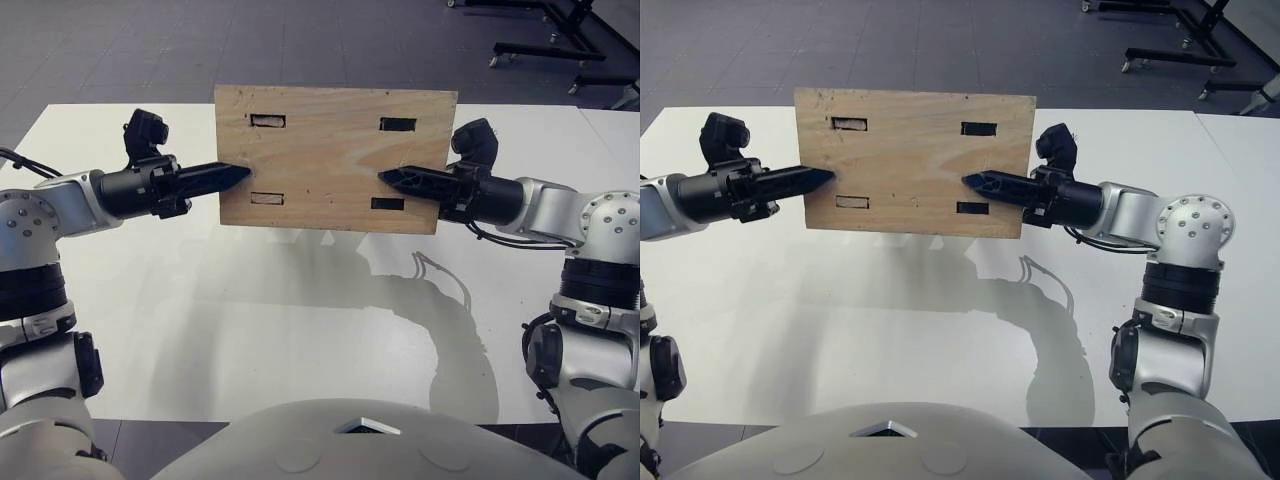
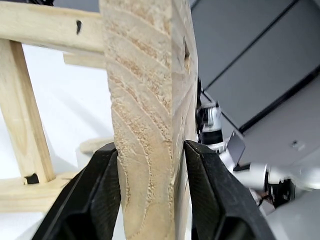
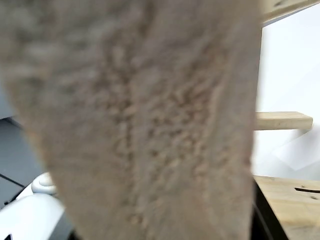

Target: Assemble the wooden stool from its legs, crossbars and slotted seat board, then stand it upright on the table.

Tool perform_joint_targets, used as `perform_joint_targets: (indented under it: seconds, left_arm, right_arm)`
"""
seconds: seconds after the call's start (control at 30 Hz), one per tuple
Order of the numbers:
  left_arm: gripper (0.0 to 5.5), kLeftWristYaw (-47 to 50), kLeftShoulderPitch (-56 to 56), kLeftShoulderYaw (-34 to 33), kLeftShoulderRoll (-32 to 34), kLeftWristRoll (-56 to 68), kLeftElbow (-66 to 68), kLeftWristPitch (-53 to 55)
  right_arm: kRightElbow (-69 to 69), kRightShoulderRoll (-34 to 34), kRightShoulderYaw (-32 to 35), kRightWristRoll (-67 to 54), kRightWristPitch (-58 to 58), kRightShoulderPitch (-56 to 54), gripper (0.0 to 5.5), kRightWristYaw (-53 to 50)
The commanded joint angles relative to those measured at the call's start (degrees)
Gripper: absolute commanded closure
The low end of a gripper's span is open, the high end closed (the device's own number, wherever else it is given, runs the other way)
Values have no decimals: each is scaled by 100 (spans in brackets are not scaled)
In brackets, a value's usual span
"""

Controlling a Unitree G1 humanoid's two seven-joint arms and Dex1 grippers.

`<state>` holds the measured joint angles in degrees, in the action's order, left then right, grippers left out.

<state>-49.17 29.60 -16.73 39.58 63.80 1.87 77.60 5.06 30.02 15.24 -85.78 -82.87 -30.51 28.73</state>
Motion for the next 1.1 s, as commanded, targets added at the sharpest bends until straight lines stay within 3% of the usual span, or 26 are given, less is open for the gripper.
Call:
perform_joint_targets:
  seconds: [0.03,0.37,0.83,1.1]
  left_arm:
    - [369,937,489,10,-402,-129,423,577]
    - [369,2408,1093,-494,-1083,-431,1221,1036]
    - [369,4417,2024,-1759,-2252,-617,1521,1394]
    - [369,5144,2236,-2328,-2560,-945,1769,1356]
  right_arm:
    - [228,-410,-238,-801,63,-557,390,-781]
    - [1005,-662,-476,-2688,1188,-947,390,-3350]
    - [916,-1509,-10,-2721,1995,-1427,390,-4826]
    - [927,-1706,110,-2720,2347,-1646,390,-5524]
